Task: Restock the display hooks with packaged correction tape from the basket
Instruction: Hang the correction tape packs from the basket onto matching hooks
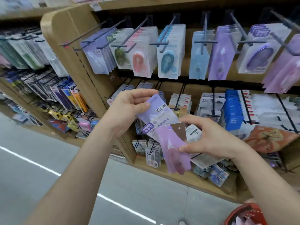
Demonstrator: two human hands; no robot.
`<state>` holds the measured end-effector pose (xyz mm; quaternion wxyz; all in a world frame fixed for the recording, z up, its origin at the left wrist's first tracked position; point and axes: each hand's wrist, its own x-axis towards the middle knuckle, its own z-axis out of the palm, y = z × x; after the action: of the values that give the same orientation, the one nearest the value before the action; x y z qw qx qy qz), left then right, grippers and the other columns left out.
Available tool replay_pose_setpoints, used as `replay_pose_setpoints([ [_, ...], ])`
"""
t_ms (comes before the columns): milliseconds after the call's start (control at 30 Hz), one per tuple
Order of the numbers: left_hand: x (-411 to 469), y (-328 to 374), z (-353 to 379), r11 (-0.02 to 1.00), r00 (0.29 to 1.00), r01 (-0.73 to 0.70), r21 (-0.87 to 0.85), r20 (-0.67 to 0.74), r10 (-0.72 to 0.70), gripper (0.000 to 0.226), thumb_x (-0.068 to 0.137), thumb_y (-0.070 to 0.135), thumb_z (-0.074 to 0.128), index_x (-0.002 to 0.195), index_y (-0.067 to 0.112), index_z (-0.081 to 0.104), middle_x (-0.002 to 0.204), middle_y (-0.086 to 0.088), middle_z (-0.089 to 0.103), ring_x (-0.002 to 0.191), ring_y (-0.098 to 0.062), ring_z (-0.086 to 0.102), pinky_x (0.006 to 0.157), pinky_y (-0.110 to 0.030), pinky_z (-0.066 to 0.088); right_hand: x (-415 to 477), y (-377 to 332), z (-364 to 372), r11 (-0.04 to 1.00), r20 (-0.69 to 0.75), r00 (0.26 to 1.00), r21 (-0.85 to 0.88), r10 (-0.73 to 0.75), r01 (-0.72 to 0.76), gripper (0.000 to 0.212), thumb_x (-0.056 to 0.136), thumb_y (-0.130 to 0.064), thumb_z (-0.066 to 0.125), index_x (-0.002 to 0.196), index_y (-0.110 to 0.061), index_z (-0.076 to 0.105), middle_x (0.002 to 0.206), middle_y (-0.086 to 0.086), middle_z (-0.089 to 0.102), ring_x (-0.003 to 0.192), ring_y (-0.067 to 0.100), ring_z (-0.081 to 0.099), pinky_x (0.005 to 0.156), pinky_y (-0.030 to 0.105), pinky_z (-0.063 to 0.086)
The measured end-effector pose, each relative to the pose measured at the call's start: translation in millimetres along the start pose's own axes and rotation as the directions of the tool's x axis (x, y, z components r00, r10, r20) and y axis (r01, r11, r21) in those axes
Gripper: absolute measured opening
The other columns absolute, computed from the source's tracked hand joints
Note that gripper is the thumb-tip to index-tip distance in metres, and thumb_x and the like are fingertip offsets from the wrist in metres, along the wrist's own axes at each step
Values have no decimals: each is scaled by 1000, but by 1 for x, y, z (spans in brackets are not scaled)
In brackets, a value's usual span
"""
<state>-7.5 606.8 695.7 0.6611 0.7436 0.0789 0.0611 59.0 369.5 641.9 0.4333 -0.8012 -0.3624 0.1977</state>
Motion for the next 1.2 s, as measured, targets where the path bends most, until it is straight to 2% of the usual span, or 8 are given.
replay_pose_setpoints([
  [100, 5, -4, -3, 985, 967, 54, 161, -256, -11, 8, 88, 10, 72, 82, 15, 74, 74, -3, 74, 64, -15, 63, 62, -28, 52, 18, 5, -1, 998, 11, 1000, 68, 3, -4, 71, 62, -29, 94, 125, -31, 61, 124, -17, 64, 116, -1, 58, 110, 32, 42],
  [167, 7, -9, -7, 983, 931, 83, 166, -365, -17, 10, 84, 19, 77, 76, 13, 74, 72, -8, 73, 63, -18, 59, 61, -29, 51, 30, 6, -1, 991, 23, 999, 131, -35, 32, 66, 62, -28, 93, 122, -32, 65, 117, -15, 70, 109, 3, 63, 105, 35, 47],
  [300, 7, -12, -15, 997, 941, 55, 50, -338, -35, 9, 89, 12, 69, 80, 12, 72, 74, -3, 73, 71, -17, 65, 69, -29, 56, 49, 9, 3, 960, 19, 997, 271, -78, 70, 60, 58, -28, 90, 111, -44, 67, 109, -11, 73, 103, 10, 68, 100, 39, 49],
  [433, 12, -15, -20, 998, 917, -4, -61, -398, -21, 11, 97, 11, 59, 88, 9, 65, 79, -4, 72, 76, -21, 66, 79, -42, 56, 64, 11, 13, 917, 51, 995, 396, -82, 55, 63, 59, -21, 90, 115, -37, 68, 109, -4, 75, 102, 20, 70, 94, 40, 55],
  [733, 36, -21, -86, 914, 801, -208, -348, -597, -46, 12, 96, 11, 59, 95, 4, 69, 87, -7, 76, 77, -20, 72, 72, -36, 59, 111, -5, 49, 972, 55, 998, 233, -35, 21, 63, 67, -24, 92, 123, -32, 64, 113, -15, 71, 105, 5, 66, 97, 34, 50],
  [833, 47, -23, -123, 927, 780, -232, -293, -626, -2, 10, 94, 11, 63, 93, 4, 70, 88, -8, 76, 83, -23, 72, 79, -41, 59, 130, -16, 63, 981, 22, 1000, 192, -18, 14, 70, 62, -39, 91, 126, -35, 61, 117, -19, 68, 109, 1, 63, 96, 29, 47],
  [933, 65, -20, -160, 954, 760, -240, -178, -646, 71, 9, 93, 13, 66, 88, 8, 71, 82, -3, 76, 79, -20, 71, 77, -40, 59, 153, -35, 79, 979, -15, 999, 200, -31, 33, 61, 69, -17, 91, 118, -39, 63, 105, -27, 69, 94, -8, 64, 82, 15, 46],
  [1200, 120, -4, -230, 936, 753, -332, 116, -565, 337, 12, 88, 20, 69, 77, 19, 67, 76, -3, 67, 74, -16, 58, 69, -33, 49, 209, -86, 120, 977, -155, 987, 202, -43, 74, 54, 70, -11, 88, 106, -42, 62, 101, -31, 69, 92, -11, 63, 79, 5, 43],
])
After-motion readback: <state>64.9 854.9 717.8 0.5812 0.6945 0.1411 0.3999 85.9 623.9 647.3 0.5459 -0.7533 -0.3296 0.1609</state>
